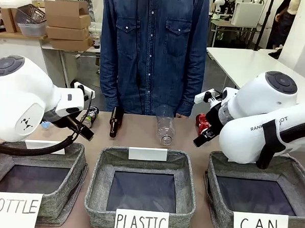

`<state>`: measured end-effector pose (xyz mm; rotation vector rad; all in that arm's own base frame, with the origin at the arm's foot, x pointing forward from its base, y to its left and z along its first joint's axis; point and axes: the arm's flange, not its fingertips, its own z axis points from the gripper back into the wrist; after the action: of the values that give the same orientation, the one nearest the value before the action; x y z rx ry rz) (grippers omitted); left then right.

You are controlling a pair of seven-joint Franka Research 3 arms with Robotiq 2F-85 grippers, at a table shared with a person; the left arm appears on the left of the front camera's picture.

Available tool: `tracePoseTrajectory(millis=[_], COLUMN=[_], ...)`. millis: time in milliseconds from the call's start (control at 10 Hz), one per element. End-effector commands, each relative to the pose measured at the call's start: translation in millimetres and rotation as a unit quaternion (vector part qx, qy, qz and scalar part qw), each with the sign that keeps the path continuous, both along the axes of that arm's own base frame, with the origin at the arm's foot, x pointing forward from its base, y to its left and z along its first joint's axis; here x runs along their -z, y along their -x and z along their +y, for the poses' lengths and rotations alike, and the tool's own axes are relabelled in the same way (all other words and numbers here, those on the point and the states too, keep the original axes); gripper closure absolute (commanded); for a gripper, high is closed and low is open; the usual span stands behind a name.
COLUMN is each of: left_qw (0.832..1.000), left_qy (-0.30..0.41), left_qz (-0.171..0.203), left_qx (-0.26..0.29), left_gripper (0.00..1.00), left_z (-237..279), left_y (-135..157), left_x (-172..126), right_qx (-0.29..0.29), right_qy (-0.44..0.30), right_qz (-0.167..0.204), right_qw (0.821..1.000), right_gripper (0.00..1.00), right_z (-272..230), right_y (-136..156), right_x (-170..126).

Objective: Sort the can waste into the basket.
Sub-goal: Pick up the can waste from the table and place it in the right Fabric basket.

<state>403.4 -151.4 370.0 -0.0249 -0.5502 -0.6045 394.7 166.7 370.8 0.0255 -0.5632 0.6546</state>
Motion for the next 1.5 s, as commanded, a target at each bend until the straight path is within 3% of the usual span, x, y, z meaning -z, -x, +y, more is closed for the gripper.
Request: tracePoseTrajectory(millis=[0,1100,1200,1400], left_qw=[1.0,1.0,0.999,0.997], left_qy=[0.0,0.0,0.016,0.028], left_qz=[0.0,0.0,-0.028,-0.068], left_qx=[0.0,0.0,-0.001,0.02], left_gripper=[0.0,0.0,0.0,0.0], left_z=[0,0,3,40], left_y=[0,0,8,56], left_x=[0,0,-21,-107], right_qx=[0.0,0.0,-0.022,-0.03], right_qy=[0.0,0.0,-0.023,-0.047], right_qz=[0.0,0.0,0.002,0.014], right_qw=[1.0,1.0,0.999,0.998], right_gripper=[0.0,0.0,0.0,0.0], right_z=[0,0,-5,-29], right_y=[0,0,7,47], right_x=[0,0,-16,-84])
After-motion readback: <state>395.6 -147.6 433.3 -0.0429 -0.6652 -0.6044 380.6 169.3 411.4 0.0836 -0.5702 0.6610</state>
